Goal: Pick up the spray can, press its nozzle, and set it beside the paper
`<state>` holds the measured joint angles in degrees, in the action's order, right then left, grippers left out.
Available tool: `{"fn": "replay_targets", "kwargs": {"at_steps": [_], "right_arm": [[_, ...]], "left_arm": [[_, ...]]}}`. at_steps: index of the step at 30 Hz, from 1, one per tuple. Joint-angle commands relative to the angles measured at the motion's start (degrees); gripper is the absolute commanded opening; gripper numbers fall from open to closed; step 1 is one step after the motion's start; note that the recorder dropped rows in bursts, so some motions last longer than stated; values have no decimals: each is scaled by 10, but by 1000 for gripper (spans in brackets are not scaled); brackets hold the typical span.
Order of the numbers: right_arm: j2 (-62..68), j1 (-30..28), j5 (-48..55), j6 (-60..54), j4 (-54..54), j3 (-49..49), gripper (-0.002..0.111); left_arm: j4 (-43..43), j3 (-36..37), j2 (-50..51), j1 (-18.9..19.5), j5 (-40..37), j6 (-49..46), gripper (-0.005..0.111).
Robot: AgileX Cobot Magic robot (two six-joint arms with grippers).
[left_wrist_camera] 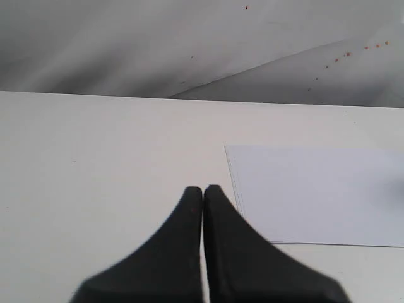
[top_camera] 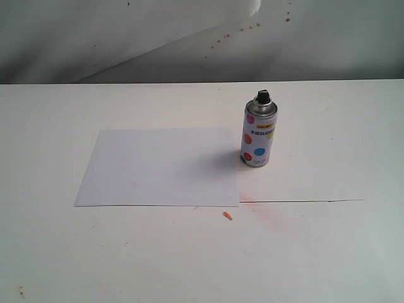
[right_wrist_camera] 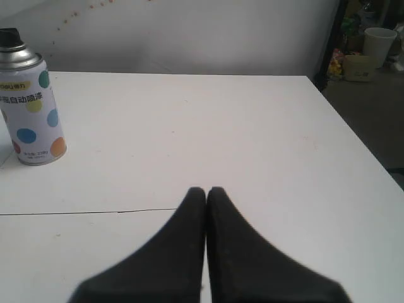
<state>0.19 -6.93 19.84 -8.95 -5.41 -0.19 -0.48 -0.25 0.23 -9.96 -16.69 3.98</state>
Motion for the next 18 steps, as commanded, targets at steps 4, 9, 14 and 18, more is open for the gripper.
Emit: {"fn": "replay_targets", "kwargs": {"at_steps": [4, 9, 14, 18], "right_arm": [[-2, 1, -2, 0, 2, 2, 0], [-2, 1, -2, 0, 2, 2, 0], [-2, 1, -4, 0, 2, 2, 0], [-2, 1, -68, 0, -23, 2, 0]], "left_arm": [[0, 3, -2, -3, 4, 0, 2], [0, 3, -2, -3, 4, 0, 2], [0, 3, -2, -3, 4, 0, 2], [0, 3, -2, -3, 4, 0, 2]]}}
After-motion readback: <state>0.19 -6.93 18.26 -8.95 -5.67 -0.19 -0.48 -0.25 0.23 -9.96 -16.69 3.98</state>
